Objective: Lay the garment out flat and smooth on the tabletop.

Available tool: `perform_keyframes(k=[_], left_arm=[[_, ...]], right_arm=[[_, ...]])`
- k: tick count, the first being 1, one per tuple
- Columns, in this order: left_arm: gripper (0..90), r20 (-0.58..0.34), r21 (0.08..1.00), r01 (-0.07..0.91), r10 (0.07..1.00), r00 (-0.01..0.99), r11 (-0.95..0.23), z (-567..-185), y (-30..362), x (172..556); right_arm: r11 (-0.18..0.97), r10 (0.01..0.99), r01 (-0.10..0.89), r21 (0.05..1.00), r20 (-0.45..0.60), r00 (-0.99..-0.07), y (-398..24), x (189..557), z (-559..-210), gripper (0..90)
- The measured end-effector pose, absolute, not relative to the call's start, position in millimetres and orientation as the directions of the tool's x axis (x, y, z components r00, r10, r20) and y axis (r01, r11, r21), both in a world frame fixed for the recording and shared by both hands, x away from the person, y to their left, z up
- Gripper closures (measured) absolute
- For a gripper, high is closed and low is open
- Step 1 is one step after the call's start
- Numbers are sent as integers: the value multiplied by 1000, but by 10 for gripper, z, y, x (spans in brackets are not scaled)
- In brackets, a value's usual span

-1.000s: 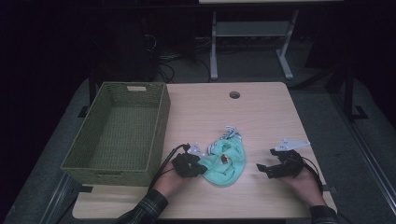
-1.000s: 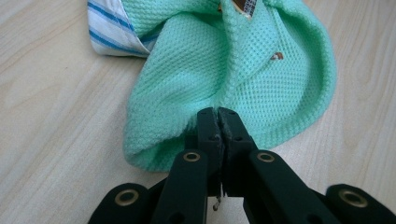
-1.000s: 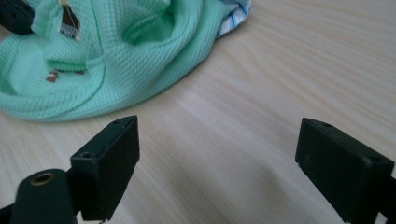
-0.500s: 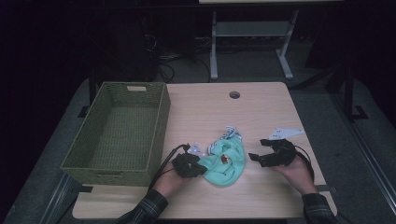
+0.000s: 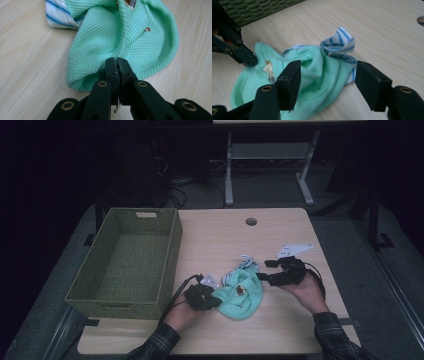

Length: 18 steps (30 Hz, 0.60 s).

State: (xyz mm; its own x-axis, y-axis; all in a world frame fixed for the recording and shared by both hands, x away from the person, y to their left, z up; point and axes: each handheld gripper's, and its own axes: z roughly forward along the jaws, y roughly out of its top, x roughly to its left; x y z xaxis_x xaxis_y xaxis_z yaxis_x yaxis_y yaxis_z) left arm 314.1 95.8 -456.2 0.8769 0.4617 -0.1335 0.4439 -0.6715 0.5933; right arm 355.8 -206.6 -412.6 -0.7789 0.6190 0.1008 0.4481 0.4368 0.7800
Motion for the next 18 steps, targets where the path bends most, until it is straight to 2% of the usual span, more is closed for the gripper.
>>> perform_keyframes(k=[18], left_arm=[[878, -131, 591, 441, 459, 878, -675, -4560, 959, 3148]], right_arm=[[493, 520, 404, 771, 112, -847, -1601, 3746, -4064, 630]])
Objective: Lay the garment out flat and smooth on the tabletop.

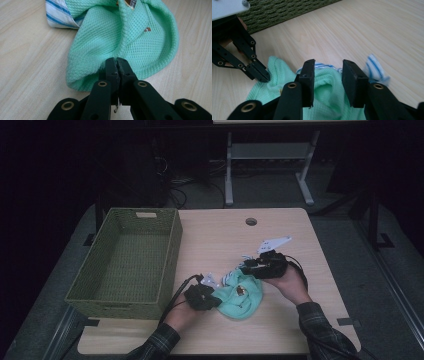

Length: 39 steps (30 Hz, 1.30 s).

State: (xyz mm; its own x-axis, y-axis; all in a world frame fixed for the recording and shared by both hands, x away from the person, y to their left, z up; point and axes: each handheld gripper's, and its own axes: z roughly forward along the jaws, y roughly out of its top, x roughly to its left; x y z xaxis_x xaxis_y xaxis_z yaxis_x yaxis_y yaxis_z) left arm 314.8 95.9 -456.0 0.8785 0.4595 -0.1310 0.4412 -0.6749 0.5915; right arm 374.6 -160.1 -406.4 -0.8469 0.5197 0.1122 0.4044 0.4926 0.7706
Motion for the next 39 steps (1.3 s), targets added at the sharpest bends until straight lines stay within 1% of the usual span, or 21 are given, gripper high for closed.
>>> perform_keyframes(k=[8, 11, 14, 19, 20, 21, 24, 25, 27, 28, 35, 39], left_arm=[[878, -131, 588, 440, 457, 880, -679, -4557, 962, 3148], [877, -131, 588, 441, 459, 879, -678, -4557, 958, 3143], [877, -132, 588, 443, 460, 878, -676, -4558, 957, 3142], [878, -136, 586, 447, 462, 876, -675, -4558, 955, 3141], [878, -136, 586, 447, 462, 876, -676, -4557, 955, 3141], [877, -136, 586, 447, 462, 877, -676, -4558, 955, 3141], [877, -141, 589, 451, 464, 875, -671, -4560, 953, 3140], [878, -141, 589, 450, 463, 875, -671, -4561, 952, 3141], [878, -138, 589, 449, 464, 875, -672, -4559, 952, 3140], [877, -141, 589, 451, 465, 874, -671, -4559, 951, 3138], [878, -136, 584, 445, 459, 878, -678, -4555, 954, 3140], [877, -135, 585, 444, 459, 878, -678, -4557, 954, 3140]], right_arm=[[550, 475, 383, 742, 99, -874, -1344, 3796, -4131, 684], [560, 473, 393, 729, 108, -875, -1281, 3813, -4165, 690], [574, 462, 382, 724, 99, -882, -1241, 3837, -4211, 696], [591, 462, 405, 697, 119, -879, -1141, 3839, -4298, 696], [611, 452, 384, 692, 93, -887, -1137, 3854, -4325, 696], [608, 458, 398, 687, 106, -883, -1119, 3847, -4345, 696], [635, 447, 385, 670, 87, -890, -1098, 3865, -4414, 697], [636, 453, 398, 661, 98, -886, -1085, 3860, -4428, 701], [651, 448, 396, 648, 93, -889, -1068, 3867, -4471, 710], [657, 449, 398, 640, 92, -889, -1060, 3866, -4487, 718], [666, 450, 409, 624, 102, -887, -1051, 3869, -4580, 855], [663, 457, 411, 626, 97, -884, -1054, 3867, -4574, 873]])
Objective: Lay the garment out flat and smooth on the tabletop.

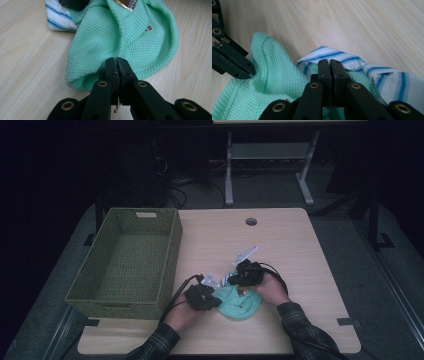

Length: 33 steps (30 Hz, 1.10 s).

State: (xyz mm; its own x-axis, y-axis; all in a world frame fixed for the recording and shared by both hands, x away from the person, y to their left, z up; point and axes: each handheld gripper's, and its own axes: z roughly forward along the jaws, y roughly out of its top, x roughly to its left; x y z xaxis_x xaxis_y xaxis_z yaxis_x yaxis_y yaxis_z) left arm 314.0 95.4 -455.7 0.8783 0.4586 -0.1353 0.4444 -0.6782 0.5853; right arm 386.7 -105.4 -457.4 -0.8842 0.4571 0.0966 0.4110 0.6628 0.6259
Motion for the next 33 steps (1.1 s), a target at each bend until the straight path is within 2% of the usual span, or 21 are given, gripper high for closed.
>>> perform_keyframes(k=[9, 33], left_arm=[[878, -132, 582, 442, 457, 880, -683, -4554, 956, 3143], [877, -144, 589, 450, 461, 876, -671, -4558, 949, 3133]], right_arm=[[624, 493, 406, 668, 67, -867, -1140, 3935, -4393, 876], [492, 672, 462, 738, 15, -740, -1533, 4291, -4082, 880]])
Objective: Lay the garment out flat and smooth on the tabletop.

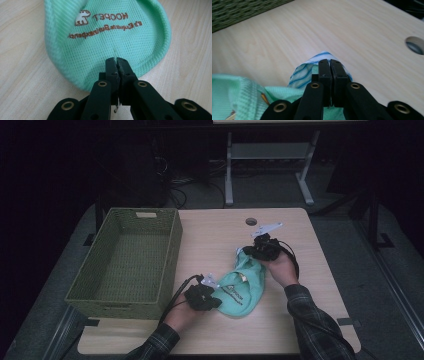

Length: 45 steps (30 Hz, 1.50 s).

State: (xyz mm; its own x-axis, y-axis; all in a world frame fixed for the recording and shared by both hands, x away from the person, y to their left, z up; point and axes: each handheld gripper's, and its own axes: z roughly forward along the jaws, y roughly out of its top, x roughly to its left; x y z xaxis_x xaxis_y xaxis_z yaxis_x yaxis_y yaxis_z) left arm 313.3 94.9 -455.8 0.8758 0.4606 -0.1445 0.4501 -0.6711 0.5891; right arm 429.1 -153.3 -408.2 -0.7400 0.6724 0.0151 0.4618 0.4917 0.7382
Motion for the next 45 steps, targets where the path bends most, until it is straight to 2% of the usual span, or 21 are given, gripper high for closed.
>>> perform_keyframes(k=[13, 17, 20, 26, 34, 45], left_arm=[[877, -154, 585, 458, 462, 873, -669, -4556, 951, 3127], [877, -156, 585, 459, 462, 873, -669, -4556, 953, 3128], [877, -152, 590, 456, 464, 873, -666, -4560, 952, 3128], [878, -150, 586, 452, 458, 876, -672, -4559, 963, 3141], [877, -162, 590, 463, 466, 870, -661, -4563, 961, 3138], [878, -163, 583, 461, 460, 873, -669, -4562, 975, 3145]], right_arm=[[450, 754, 489, 747, -25, -656, -1642, 4567, -4074, 881], [421, 745, 485, 767, 13, -667, -1645, 4543, -4076, 763], [400, 736, 480, 781, 38, -676, -1685, 4493, -4054, 721], [398, 728, 474, 785, 44, -684, -1815, 4337, -4036, 766], [380, 738, 485, 788, 57, -672, -2041, 4191, -4071, 782], [372, 756, 533, 760, 86, -649, -2291, 4005, -4300, 824]])
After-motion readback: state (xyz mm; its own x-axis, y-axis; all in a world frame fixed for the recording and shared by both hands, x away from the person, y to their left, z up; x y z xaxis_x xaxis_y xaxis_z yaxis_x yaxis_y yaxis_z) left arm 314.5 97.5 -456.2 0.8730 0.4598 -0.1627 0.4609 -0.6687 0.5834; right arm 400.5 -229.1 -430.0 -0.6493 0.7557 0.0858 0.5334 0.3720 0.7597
